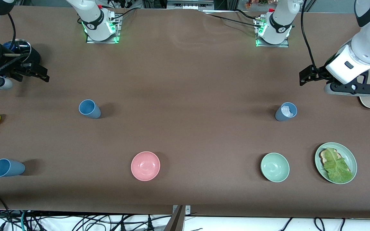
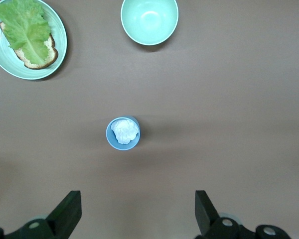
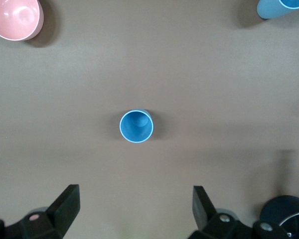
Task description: Stack blue cups with both arms
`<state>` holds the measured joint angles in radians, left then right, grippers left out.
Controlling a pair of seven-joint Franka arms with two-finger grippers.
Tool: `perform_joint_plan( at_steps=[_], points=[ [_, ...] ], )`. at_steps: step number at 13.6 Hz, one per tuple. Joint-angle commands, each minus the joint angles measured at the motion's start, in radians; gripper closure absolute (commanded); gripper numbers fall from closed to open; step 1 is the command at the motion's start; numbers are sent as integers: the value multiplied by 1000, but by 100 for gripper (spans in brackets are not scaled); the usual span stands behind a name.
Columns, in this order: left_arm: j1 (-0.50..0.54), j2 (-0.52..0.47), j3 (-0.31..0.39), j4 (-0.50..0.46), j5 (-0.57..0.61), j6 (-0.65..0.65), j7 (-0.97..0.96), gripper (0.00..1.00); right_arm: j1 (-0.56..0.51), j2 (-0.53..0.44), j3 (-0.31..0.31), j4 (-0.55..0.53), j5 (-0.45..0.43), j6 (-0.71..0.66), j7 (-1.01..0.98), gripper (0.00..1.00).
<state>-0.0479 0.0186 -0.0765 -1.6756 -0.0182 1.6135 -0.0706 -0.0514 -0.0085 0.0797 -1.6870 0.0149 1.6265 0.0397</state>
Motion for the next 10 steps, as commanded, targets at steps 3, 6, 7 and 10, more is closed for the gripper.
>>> perform_joint_plan(
  at_steps=[3,6,7,10],
  points=[
    [8,-13,4,-1,3,-11,20,0,-4,10,9,21,-10,-17,13,0],
    [8,-13,4,-3,6,-11,18,0,-4,10,9,21,-10,-17,9,0],
    [8,-13,4,-3,6,-11,20,0,-4,10,9,21,-10,-17,8,0],
    [10,-14,3,-3,6,-11,20,0,-4,10,9,21,-10,-17,8,0]
  ],
)
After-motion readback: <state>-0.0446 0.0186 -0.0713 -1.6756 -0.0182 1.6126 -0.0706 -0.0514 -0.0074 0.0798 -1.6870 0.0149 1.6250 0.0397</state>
